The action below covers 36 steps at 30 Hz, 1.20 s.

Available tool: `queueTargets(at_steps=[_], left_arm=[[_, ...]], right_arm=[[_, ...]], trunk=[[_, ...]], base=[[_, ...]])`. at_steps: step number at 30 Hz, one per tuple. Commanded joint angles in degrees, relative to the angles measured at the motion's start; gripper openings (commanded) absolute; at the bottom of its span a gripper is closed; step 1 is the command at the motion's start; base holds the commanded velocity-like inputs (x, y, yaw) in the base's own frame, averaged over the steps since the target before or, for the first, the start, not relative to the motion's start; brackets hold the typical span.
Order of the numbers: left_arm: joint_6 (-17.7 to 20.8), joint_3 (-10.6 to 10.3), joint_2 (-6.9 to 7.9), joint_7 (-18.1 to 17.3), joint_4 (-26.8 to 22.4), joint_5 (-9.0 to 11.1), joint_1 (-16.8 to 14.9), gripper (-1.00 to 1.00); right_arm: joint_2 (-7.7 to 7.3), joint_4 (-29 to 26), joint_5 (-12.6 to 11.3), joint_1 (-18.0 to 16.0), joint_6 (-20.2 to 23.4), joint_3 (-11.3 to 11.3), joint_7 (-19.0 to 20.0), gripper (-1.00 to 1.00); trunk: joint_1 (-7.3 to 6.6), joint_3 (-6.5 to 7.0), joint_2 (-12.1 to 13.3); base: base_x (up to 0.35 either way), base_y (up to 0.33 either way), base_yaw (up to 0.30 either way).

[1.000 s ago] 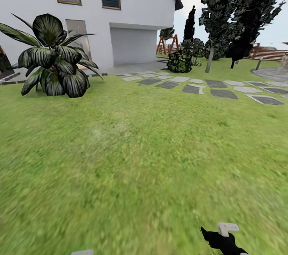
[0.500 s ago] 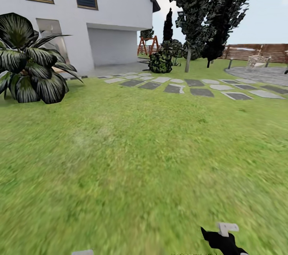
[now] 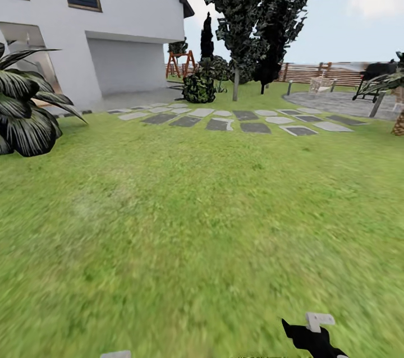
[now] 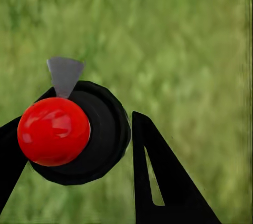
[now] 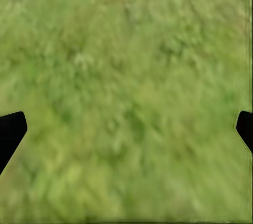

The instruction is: In the garden, pick up the pesticide atomizer on the floor and spray pesticide onto both trees until each tree trunk is fully covered.

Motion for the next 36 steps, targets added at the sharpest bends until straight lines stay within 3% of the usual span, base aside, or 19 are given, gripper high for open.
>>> queueTargets(at_steps=[1, 6, 18, 22, 36], left_arm=[[-0.2, 0.4, 0.01, 0.2, 0.1, -0.6, 0.0, -1.0], [-0.2, 0.4, 0.02, 0.2, 0.1, -0.6, 0.0, -1.0], [-0.2, 0.3, -0.04, 0.2, 0.3, -1.1, 0.0, -1.0], [-0.2, 0.3, -0.07, 0.5, 0.4, -3.5, 0.0, -1.0], [-0.2, 0.3, -0.07, 0.7, 0.5, -3.9, 0.0, -1.0]], right_arm=[[0.05, 0.0, 0.6, -0.1, -0.4, -0.5, 0.4, 1.0], [0.05, 0.1, 0.6, -0.1, -0.4, -0.4, 0.4, 1.0], [0.05, 0.1, 0.6, -0.1, -0.4, -0.5, 0.4, 1.0], [0.05, 0.1, 0.6, -0.1, -0.4, -0.5, 0.4, 1.0], [0.05, 0.1, 0.6, -0.1, -0.4, -0.6, 0.4, 1.0]], trunk=[[-0.23, 0.14, 0.4], [-1.33, 1.03, 2.4], [-1.33, 1.03, 2.4], [-1.33, 1.03, 2.4], [-1.33, 1.03, 2.4]], base=[[0.0, 0.0, -0.3], [0.0, 0.0, -0.3], [0.028, -0.012, -0.3], [0.224, -0.153, -0.3], [0.19, -0.218, -0.3]])
